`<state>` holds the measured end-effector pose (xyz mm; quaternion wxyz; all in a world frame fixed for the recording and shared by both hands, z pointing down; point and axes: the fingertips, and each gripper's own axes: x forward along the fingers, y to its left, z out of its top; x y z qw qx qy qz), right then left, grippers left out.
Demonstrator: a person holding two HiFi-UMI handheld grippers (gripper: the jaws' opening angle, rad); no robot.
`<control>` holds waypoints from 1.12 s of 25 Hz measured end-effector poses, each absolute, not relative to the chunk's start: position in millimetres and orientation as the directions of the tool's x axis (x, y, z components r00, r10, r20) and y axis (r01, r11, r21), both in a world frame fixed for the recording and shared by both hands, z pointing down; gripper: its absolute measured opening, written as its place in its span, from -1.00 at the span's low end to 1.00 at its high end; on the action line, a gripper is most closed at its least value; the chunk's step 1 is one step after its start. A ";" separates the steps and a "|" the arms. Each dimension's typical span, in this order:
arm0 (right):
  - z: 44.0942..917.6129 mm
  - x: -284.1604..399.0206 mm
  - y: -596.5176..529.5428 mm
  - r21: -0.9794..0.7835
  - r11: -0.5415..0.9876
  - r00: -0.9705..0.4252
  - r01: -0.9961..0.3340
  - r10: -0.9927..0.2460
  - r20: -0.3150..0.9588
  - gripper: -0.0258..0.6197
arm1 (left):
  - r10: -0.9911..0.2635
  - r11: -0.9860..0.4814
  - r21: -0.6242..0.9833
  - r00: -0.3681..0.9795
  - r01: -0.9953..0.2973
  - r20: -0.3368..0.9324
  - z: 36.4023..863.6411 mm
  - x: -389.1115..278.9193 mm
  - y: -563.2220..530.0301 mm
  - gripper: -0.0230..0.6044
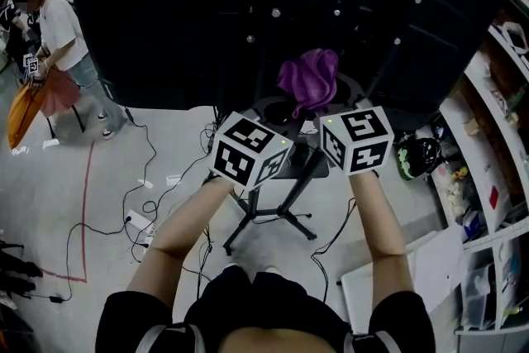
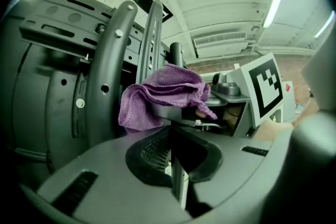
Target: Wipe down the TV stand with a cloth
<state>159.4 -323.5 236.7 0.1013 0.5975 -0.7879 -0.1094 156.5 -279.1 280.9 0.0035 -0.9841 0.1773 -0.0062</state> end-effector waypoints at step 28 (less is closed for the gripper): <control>-3.7 68.4 -339.9 0.495 0.277 -0.449 -0.823 -0.852 -0.270 -0.72 | -0.466 -0.842 -0.198 0.861 -0.503 -0.204 40.0 57.8 -326.3 -0.91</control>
